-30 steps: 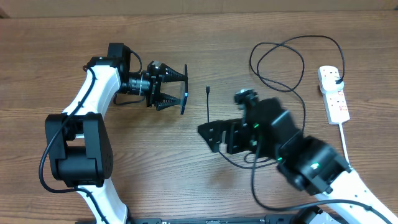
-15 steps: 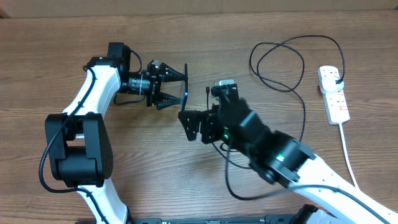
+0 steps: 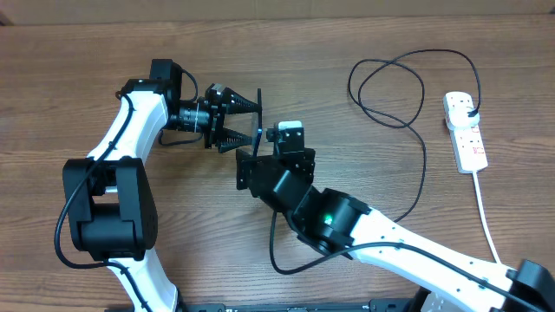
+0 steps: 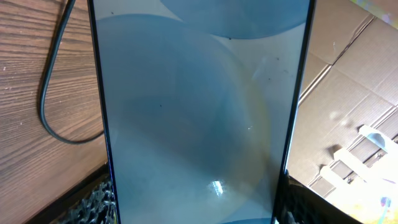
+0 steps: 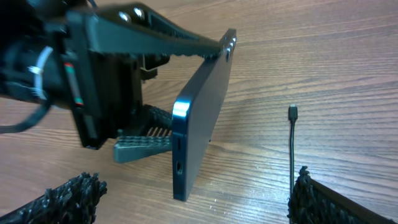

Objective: Plug charger to phone and switch on socket
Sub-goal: 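Move the right gripper to the phone and grasp its side edge, then open the left gripper and pull the phone away with the right gripper, then bring the phone in the right gripper toward the left gripper, then grasp the phone with the left gripper and release the right gripper, then lower the right gripper and grasp the black cable's USB-C plug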

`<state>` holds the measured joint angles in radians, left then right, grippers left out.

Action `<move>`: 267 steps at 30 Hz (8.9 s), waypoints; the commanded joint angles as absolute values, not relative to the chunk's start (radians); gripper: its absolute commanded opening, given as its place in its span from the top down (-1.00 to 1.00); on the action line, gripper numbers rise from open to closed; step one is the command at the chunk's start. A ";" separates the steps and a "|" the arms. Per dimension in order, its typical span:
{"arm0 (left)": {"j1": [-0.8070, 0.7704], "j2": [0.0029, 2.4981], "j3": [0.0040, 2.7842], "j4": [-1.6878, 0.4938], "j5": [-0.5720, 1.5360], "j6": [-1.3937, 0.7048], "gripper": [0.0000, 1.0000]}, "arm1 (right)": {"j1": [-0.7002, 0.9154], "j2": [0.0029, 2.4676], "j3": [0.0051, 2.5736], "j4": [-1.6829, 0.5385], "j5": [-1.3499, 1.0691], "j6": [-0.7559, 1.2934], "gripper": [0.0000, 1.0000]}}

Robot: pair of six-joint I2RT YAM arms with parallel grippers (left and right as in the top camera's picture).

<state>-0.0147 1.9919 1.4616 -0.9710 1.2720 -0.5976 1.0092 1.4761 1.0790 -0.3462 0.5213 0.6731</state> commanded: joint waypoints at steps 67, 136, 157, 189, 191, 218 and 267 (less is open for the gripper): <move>-0.006 1.917 1.735 -0.859 1.265 -0.557 -1.00 | 0.848 1.399 1.108 -0.339 0.506 0.924 0.92; -0.007 1.261 0.978 -0.616 0.784 -1.154 -0.99 | 0.591 1.390 1.105 -0.484 -0.140 1.310 0.93; -0.007 1.261 0.978 -0.616 0.758 -1.344 -0.99 | 0.588 1.480 1.105 -0.478 -0.371 1.374 0.93; -0.020 1.262 0.978 -0.623 0.701 -1.490 -0.22 | 0.594 1.480 1.105 -0.192 -0.572 1.706 0.92; -0.030 1.262 0.978 -0.622 0.691 -1.510 -0.18 | 0.602 1.480 1.105 -0.182 -0.577 1.711 0.93; -0.067 1.262 0.978 -0.573 0.469 -1.556 0.92 | 0.674 1.480 1.105 -0.183 -0.569 1.726 0.30; 0.211 1.776 0.978 -0.596 1.245 -0.785 0.92 | 0.604 1.886 1.324 -0.524 0.110 0.410 -0.40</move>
